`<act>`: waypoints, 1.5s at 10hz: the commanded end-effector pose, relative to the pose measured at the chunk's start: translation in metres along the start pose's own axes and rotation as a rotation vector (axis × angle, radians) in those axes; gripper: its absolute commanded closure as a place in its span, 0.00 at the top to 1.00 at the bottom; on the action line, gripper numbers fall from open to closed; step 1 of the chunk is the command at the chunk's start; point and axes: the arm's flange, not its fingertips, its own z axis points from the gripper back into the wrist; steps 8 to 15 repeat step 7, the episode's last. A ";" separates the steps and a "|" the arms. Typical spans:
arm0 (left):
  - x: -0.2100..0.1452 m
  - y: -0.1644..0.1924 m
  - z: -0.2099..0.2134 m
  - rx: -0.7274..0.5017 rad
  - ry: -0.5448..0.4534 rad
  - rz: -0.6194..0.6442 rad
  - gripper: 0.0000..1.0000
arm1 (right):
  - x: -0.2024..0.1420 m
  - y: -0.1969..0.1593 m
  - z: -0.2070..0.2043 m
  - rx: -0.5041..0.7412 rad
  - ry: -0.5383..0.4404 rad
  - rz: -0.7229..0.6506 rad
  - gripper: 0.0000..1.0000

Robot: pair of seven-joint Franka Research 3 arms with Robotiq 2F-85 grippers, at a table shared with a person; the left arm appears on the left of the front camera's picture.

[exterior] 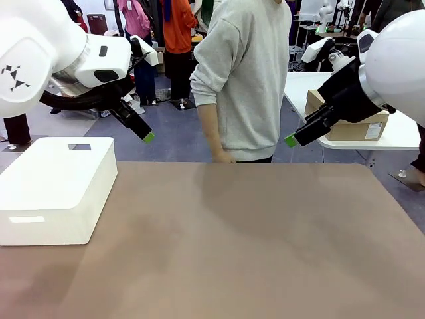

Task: Pack the shoes into the box.
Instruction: Press down on the lid of the Shoes Box.

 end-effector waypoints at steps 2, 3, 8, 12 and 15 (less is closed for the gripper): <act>-0.001 0.002 0.000 0.002 0.003 -0.004 1.00 | 0.000 0.000 0.000 0.002 0.000 0.005 1.00; -0.001 0.002 0.000 0.002 0.003 -0.004 1.00 | 0.000 0.000 0.000 0.002 0.000 0.005 1.00; -0.001 0.002 0.000 0.002 0.003 -0.004 1.00 | 0.000 0.000 0.000 0.002 0.000 0.005 1.00; -0.001 0.002 0.000 0.002 0.003 -0.004 1.00 | 0.000 0.000 0.000 0.002 0.000 0.005 1.00; -0.001 0.002 0.000 0.002 0.003 -0.004 1.00 | 0.000 0.000 0.000 0.002 0.000 0.005 1.00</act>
